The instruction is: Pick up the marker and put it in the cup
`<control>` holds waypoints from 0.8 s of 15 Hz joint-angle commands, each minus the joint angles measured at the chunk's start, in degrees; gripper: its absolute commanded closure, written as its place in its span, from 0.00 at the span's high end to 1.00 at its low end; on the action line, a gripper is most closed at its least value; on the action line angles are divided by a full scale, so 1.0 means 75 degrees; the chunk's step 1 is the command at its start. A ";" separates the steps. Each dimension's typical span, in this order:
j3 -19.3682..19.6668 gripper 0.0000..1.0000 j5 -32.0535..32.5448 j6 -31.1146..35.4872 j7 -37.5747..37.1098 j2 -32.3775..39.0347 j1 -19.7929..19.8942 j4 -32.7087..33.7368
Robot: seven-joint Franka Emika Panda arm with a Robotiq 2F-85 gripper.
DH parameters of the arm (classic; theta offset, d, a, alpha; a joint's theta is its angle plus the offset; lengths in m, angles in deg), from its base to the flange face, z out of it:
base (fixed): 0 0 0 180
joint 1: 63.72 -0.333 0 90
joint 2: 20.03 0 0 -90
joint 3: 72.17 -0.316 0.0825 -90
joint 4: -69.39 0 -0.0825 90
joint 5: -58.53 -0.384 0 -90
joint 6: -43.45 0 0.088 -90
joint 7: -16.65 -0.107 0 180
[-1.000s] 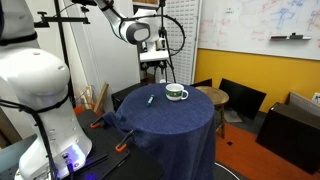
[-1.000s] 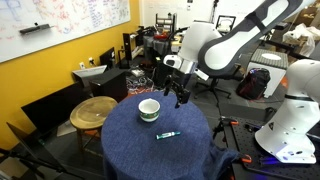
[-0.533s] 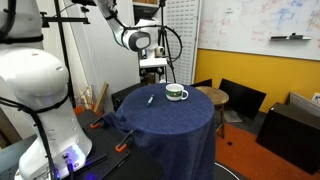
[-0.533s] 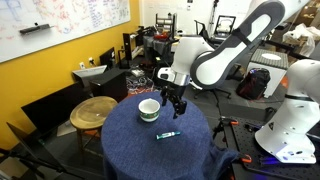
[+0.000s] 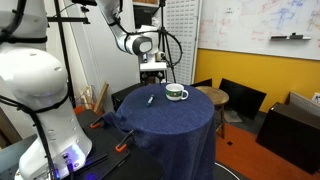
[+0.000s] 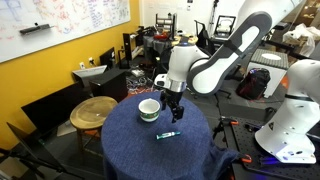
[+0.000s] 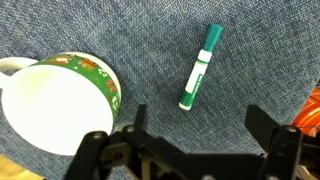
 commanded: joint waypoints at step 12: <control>-0.0511 1.00 0.0987 0.0270 -0.0352 0.0875 0.0484 0.0297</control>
